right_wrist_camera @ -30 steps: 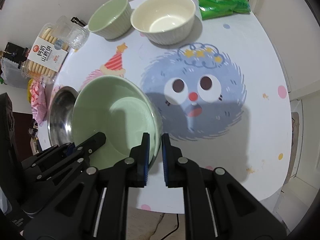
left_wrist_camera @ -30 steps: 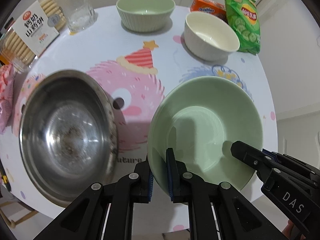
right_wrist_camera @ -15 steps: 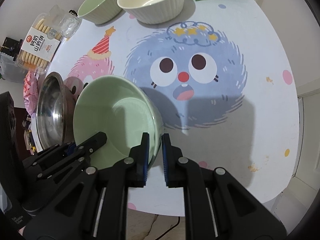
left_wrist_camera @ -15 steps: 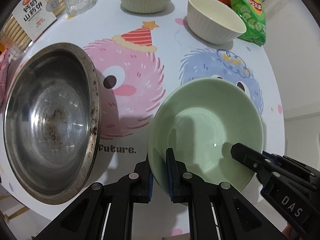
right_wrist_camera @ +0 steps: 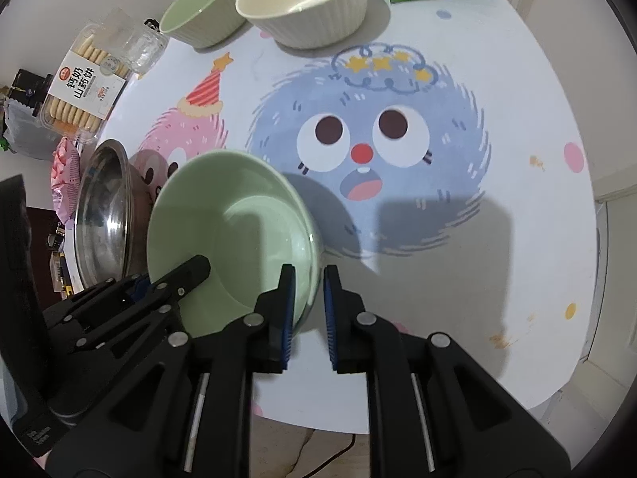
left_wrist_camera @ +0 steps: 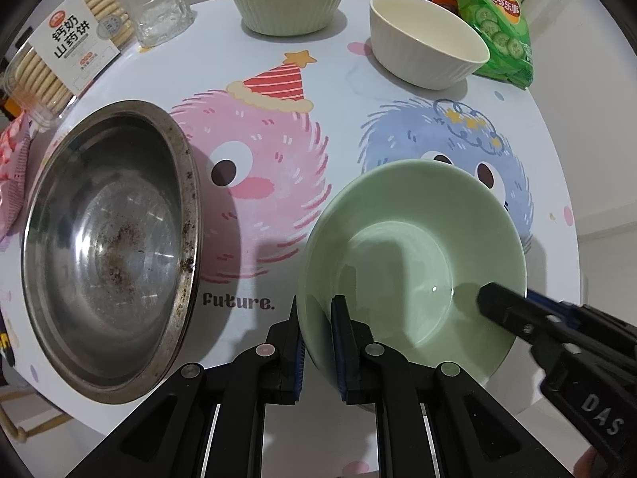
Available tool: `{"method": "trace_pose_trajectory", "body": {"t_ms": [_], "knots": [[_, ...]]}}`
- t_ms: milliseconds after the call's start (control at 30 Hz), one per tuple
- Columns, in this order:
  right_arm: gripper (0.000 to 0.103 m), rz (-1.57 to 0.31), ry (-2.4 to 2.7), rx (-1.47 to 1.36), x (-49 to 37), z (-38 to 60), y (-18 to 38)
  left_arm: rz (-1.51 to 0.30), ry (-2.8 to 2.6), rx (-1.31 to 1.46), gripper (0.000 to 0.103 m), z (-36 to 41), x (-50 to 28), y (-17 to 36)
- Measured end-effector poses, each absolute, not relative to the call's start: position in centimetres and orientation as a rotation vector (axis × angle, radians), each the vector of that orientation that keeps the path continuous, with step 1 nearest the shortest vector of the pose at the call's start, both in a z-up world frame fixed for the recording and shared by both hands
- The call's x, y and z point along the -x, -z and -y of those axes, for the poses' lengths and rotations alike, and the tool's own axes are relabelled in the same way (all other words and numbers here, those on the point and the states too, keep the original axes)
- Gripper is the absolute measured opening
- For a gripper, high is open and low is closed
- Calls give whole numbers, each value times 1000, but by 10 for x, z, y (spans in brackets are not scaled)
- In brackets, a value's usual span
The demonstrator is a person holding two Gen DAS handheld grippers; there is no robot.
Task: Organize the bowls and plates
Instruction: 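Carry both green bowls toward the steel bowl stack, then lower the green bowls to the table and open both tools, then move both tools to the remaining green bowl and grasp its rim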
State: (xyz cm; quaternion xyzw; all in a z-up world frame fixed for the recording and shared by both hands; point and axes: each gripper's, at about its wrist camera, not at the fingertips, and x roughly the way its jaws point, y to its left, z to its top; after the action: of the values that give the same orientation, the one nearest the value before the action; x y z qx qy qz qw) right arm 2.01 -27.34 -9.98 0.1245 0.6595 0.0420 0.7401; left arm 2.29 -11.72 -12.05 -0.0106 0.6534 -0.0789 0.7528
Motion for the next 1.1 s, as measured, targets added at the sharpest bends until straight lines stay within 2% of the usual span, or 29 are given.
{"method": "trace_pose_trajectory", "body": {"t_ms": [33, 67, 133, 233, 300, 333, 367, 433, 500, 533, 567, 1100], "knots": [[24, -1438, -93, -268, -20, 275, 97, -1425, 162, 22, 16, 117, -23, 119], [37, -1425, -93, -262, -20, 276, 93, -1421, 157, 23, 20, 122, -23, 118], [57, -1399, -88, -258, -19, 281, 86, -1406, 159, 26, 30, 122, -21, 111], [59, -1350, -73, -258, -19, 290, 72, -1366, 167, 21, 54, 128, -21, 98], [69, -1317, -57, -271, -20, 299, 61, -1334, 179, 23, 72, 129, -20, 89], [79, -1306, -51, -278, -20, 302, 58, -1322, 186, 25, 77, 130, -21, 84], [86, -1292, -46, -288, -20, 307, 54, -1312, 194, 31, 86, 130, -20, 80], [87, -1272, -41, -315, -22, 315, 48, -1297, 207, 38, 92, 126, -23, 73], [91, -1267, -40, -334, -26, 318, 44, -1277, 205, 34, 103, 125, -25, 66], [99, -1265, -40, -337, -28, 319, 42, -1268, 204, 35, 103, 124, -25, 65], [103, -1261, -40, -339, -30, 318, 41, -1258, 204, 38, 103, 121, -28, 61], [103, -1253, -117, -254, -129, 265, 24, -1288, 164, 114, 103, 65, -125, 51]]}}
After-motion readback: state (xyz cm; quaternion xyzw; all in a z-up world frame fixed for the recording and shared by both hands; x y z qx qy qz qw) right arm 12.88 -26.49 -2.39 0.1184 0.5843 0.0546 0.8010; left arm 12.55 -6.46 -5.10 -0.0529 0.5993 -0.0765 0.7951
